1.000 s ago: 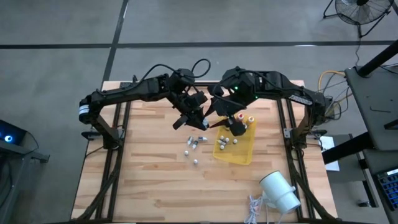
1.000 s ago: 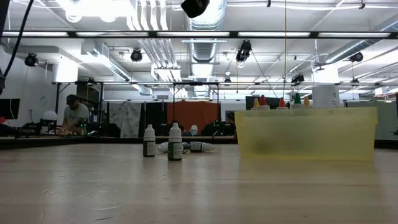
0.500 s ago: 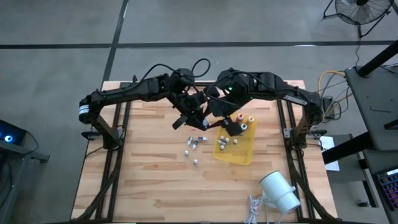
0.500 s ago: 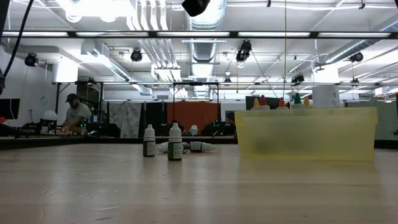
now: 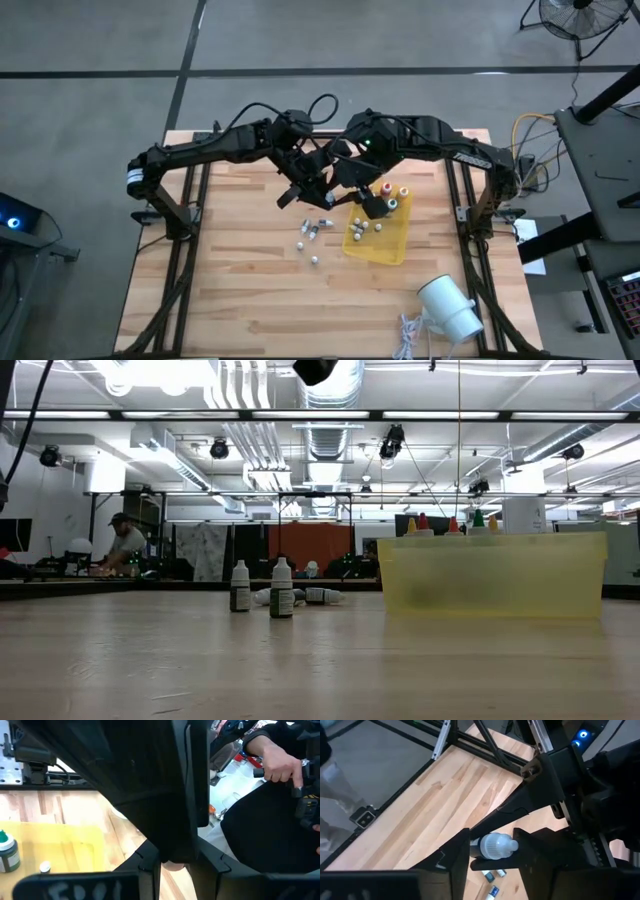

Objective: Pick & Place food coloring
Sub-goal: Put the small red food coloring bottle into the yellow bin

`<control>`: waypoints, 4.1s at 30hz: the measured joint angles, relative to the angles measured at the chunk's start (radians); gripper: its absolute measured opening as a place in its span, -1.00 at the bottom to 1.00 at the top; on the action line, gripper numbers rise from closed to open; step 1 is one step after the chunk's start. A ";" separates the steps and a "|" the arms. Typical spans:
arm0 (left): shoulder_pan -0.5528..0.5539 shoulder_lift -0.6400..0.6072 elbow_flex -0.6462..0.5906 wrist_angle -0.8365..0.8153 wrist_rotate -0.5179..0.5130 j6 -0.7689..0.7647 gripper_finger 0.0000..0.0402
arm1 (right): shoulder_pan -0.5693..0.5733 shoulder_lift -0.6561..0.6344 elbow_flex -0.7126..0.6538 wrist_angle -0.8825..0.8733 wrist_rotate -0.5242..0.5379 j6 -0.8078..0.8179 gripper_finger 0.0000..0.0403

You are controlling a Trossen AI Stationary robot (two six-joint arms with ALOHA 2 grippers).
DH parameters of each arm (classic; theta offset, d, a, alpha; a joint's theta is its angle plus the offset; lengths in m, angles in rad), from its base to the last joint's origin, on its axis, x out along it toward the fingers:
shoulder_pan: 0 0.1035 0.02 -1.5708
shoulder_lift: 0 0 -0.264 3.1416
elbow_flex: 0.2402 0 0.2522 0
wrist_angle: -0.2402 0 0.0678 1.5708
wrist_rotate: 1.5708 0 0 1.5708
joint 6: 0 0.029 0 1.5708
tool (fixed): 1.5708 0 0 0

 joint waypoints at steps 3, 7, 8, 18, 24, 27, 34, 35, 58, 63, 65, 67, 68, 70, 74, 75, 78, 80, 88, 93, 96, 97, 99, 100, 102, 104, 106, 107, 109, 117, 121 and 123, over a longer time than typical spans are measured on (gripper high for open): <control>0.000 0.000 0.000 0.000 0.001 0.000 -0.72 | -0.001 0.000 0.000 0.000 -0.018 0.000 -0.38; 0.000 0.000 0.000 0.001 0.001 0.000 -0.72 | -0.001 0.000 0.000 0.002 -0.018 0.000 -0.50; 0.000 0.000 0.000 0.001 0.001 0.000 -0.72 | -0.001 0.000 0.000 0.001 -0.018 0.000 -0.53; 0.001 0.000 0.000 -0.002 -0.002 0.001 -0.72 | -0.001 -0.003 0.000 -0.009 -0.019 0.009 -0.66; 0.003 0.000 -0.001 -0.002 -0.004 0.009 -0.72 | -0.001 -0.004 0.001 -0.021 -0.020 0.009 -0.69; 0.003 0.000 -0.001 -0.002 -0.004 0.008 -0.72 | -0.001 -0.004 0.001 -0.023 -0.020 0.010 -0.71; 0.005 -0.001 -0.001 0.004 -0.019 -0.013 -0.56 | 0.000 -0.004 0.001 -0.038 -0.026 0.010 -0.72; 0.006 -0.002 -0.001 0.003 -0.019 -0.017 -0.51 | 0.001 -0.004 0.001 -0.036 -0.026 0.010 -0.72; 0.078 -0.002 0.000 -0.128 -0.042 0.017 -0.05 | 0.001 -0.004 0.000 -0.232 -0.009 0.044 -0.72; 0.086 -0.002 0.000 -0.146 -0.042 0.023 -0.05 | 0.001 -0.004 -0.008 -0.327 0.029 0.089 -0.72; 0.086 -0.002 0.000 -0.150 -0.040 0.034 -0.05 | 0.001 -0.004 -0.015 -0.362 0.032 0.107 -0.72; 0.087 -0.002 0.000 -0.152 -0.040 0.043 -0.05 | 0.001 -0.004 -0.027 -0.381 0.033 0.127 -0.72; 0.087 -0.002 0.000 -0.154 -0.040 0.046 -0.05 | 0.001 -0.004 -0.034 -0.390 0.033 0.138 -0.72; 0.089 -0.002 0.000 -0.162 -0.040 0.052 -0.05 | 0.001 -0.008 -0.057 -0.391 0.034 0.156 -0.72; 0.093 -0.002 0.000 -0.189 -0.040 0.060 -0.05 | 0.014 -0.025 -0.110 -0.394 0.034 0.190 -0.72; 0.094 -0.002 0.000 -0.202 -0.040 0.067 -0.05 | 0.020 -0.032 -0.127 -0.395 0.034 0.197 -0.72; 0.096 -0.002 0.000 -0.228 -0.040 0.090 -0.05 | 0.033 -0.057 -0.169 -0.397 0.034 0.218 -0.72; 0.096 -0.002 0.000 -0.229 -0.040 0.098 -0.05 | 0.040 -0.077 -0.197 -0.392 0.040 0.244 -0.72; 0.101 -0.002 0.000 -0.237 -0.097 0.122 -0.05 | 0.058 -0.197 -0.382 -0.291 0.093 0.380 -0.72; 0.103 -0.002 0.000 -0.240 -0.163 0.147 -0.05 | 0.067 -0.306 -0.566 -0.162 0.127 0.492 -0.72; 0.104 -0.003 0.000 -0.240 -0.198 0.151 -0.05 | 0.071 -0.373 -0.680 -0.084 0.153 0.561 -0.72; 0.105 -0.003 0.000 -0.239 -0.202 0.151 -0.05 | 0.071 -0.395 -0.716 -0.055 0.160 0.583 -0.72; 0.108 -0.003 0.000 -0.239 -0.210 0.151 -0.05 | 0.071 -0.438 -0.785 -0.007 0.175 0.633 -0.72; 0.109 -0.003 0.000 -0.239 -0.212 0.151 -0.05 | 0.071 -0.459 -0.818 0.018 0.190 0.660 -0.72; 0.109 -0.003 0.000 -0.239 -0.223 0.151 -0.05 | 0.073 -0.496 -0.879 0.062 0.213 0.703 -0.72; 0.109 -0.003 0.000 -0.239 -0.242 0.151 -0.05 | 0.076 -0.525 -0.936 0.103 0.238 0.738 -0.72; 0.109 -0.003 0.000 -0.239 -0.256 0.151 -0.05 | 0.081 -0.544 -0.985 0.135 0.260 0.763 -0.72; 0.109 -0.003 0.000 -0.238 -0.265 0.151 -0.05 | 0.084 -0.550 -1.006 0.148 0.271 0.774 -0.72; 0.109 -0.003 0.000 -0.239 -0.274 0.151 -0.05 | 0.093 -0.556 -1.045 0.178 0.291 0.782 -0.72; 0.117 -0.005 0.000 -0.238 -0.312 0.128 -0.05 | 0.153 -0.557 -1.176 0.239 0.462 0.827 -0.72; 0.117 -0.005 0.000 -0.238 -0.335 0.123 -0.05 | 0.181 -0.566 -1.252 0.289 0.506 0.884 -0.72; 0.118 -0.005 0.000 -0.238 -0.335 0.122 -0.05 | 0.196 -0.566 -1.287 0.322 0.507 0.907 -0.72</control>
